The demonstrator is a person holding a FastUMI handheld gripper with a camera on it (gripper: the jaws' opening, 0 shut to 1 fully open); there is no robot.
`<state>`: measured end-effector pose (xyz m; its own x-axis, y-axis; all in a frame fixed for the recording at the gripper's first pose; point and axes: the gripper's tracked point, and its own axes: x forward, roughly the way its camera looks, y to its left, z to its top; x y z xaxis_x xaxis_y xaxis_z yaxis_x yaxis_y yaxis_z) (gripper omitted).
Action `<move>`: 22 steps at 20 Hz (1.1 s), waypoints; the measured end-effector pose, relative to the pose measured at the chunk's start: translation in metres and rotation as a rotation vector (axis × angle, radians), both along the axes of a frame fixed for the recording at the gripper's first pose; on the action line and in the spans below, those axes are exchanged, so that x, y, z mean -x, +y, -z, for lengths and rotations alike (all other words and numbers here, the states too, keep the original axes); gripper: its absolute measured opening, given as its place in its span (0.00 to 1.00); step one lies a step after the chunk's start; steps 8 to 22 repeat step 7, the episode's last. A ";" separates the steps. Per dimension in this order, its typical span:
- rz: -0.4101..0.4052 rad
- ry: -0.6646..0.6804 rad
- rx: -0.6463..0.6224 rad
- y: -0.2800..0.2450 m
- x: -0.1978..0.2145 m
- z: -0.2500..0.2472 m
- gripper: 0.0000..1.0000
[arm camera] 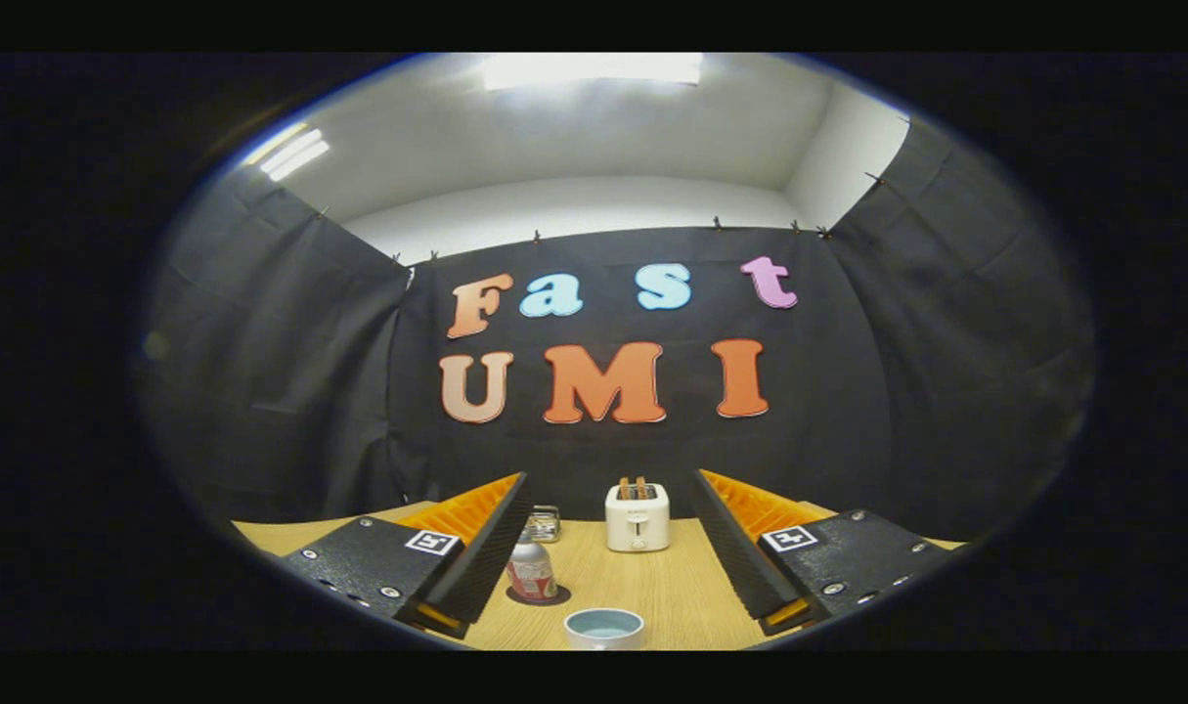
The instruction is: Take the bottle from table, then pour the juice into the cup, finally place the bottle on the coaster
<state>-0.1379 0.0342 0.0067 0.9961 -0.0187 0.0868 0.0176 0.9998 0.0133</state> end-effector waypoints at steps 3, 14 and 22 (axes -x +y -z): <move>-0.006 0.006 -0.009 -0.006 0.005 0.000 0.97; 0.001 0.004 -0.032 -0.020 0.012 0.002 0.97; 0.001 0.004 -0.032 -0.020 0.012 0.002 0.97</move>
